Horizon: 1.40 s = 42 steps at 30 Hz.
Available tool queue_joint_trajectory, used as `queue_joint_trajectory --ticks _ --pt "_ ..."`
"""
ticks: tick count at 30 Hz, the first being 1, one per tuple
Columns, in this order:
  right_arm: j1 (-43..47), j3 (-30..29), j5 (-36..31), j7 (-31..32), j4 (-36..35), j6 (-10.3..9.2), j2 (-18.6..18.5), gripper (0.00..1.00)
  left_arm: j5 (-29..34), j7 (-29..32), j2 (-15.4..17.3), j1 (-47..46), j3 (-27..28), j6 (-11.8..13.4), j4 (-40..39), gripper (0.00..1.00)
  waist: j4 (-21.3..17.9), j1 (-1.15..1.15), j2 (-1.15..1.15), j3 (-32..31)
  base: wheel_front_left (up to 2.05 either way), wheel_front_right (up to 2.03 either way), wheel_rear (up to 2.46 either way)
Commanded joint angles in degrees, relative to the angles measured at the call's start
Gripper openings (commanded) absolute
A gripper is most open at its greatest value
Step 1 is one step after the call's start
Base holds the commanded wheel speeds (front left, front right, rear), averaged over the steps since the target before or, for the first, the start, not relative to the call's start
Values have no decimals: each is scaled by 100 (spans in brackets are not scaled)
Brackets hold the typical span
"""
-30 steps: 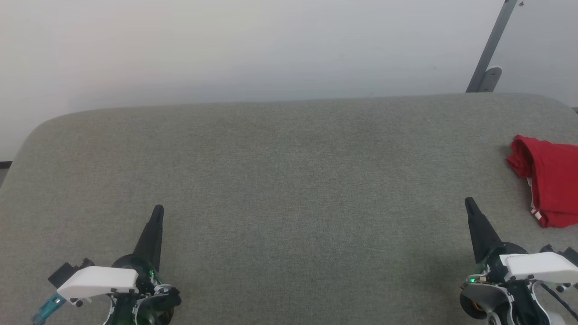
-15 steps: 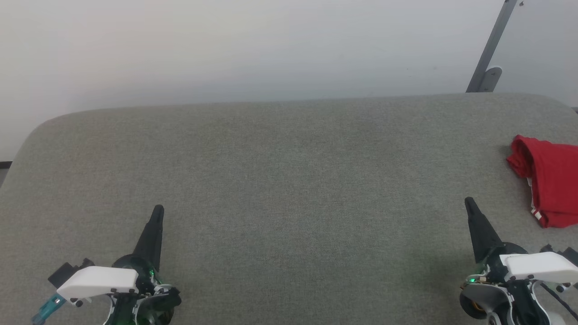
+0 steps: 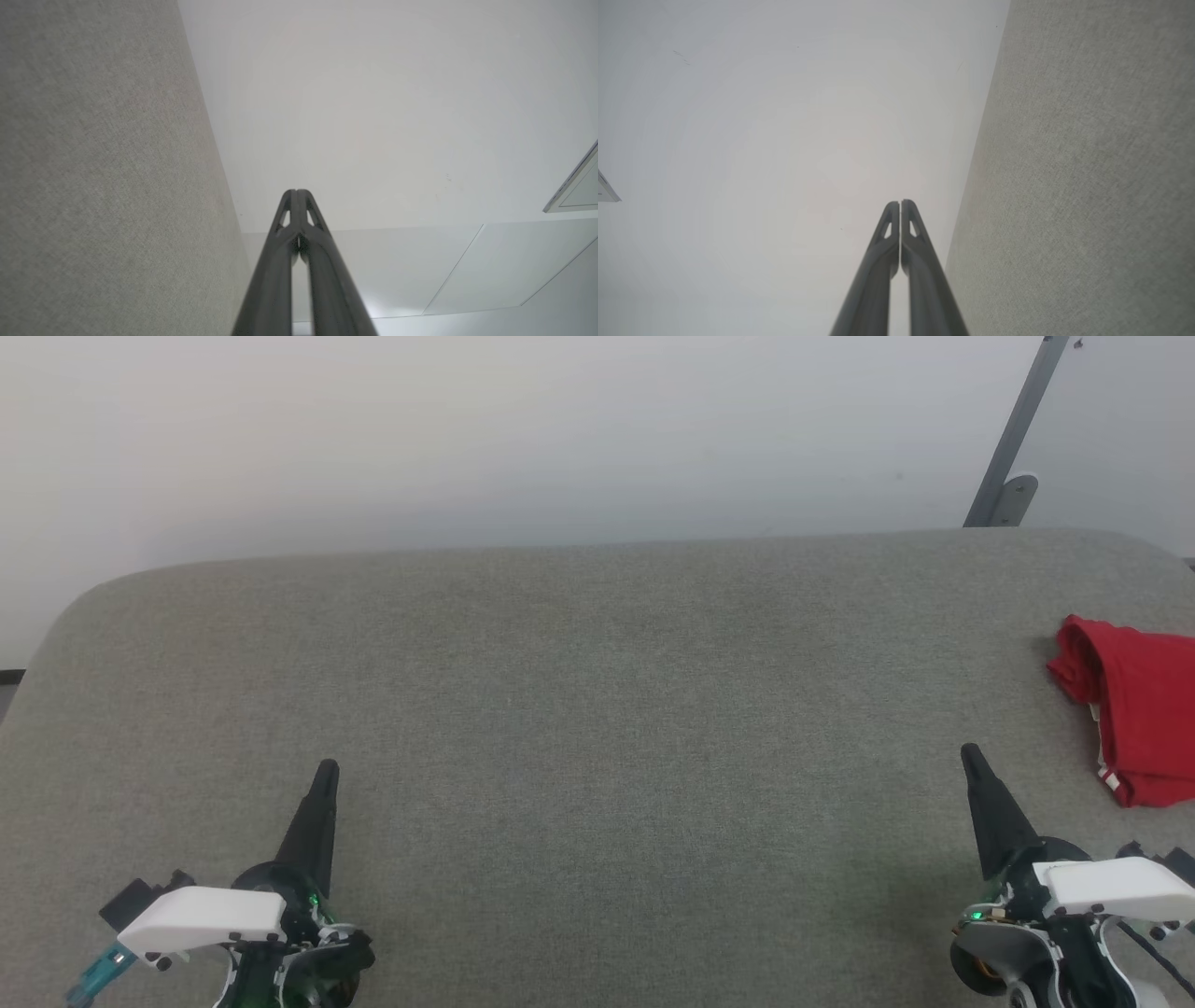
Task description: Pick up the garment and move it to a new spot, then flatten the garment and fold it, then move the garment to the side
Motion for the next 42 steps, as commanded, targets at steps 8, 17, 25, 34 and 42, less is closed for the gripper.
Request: queue_joint_trajectory --ticks 8,17,25,34,42 --pt "-28 -6 25 12 -19 0 21 0 -19 16 -14 -66 2 -25 -5 0 0 0 0 0 0 0 0" --pt "-28 -6 25 11 -19 0 20 0 -19 16 -14 -66 1 -24 -5 0 0 0 0 0 0 0 0" --pt "-28 -6 25 10 -19 0 20 0 -19 15 -14 -66 1 -25 -5 0 0 0 0 0 0 0 0" --pt "-28 -6 25 11 -19 0 20 0 -19 15 -14 -66 1 -25 -5 0 0 0 0 0 0 0 0" --pt "-28 -5 26 11 -19 0 20 0 -19 15 -14 -66 1 -25 -5 0 0 0 0 0 0 0 0"
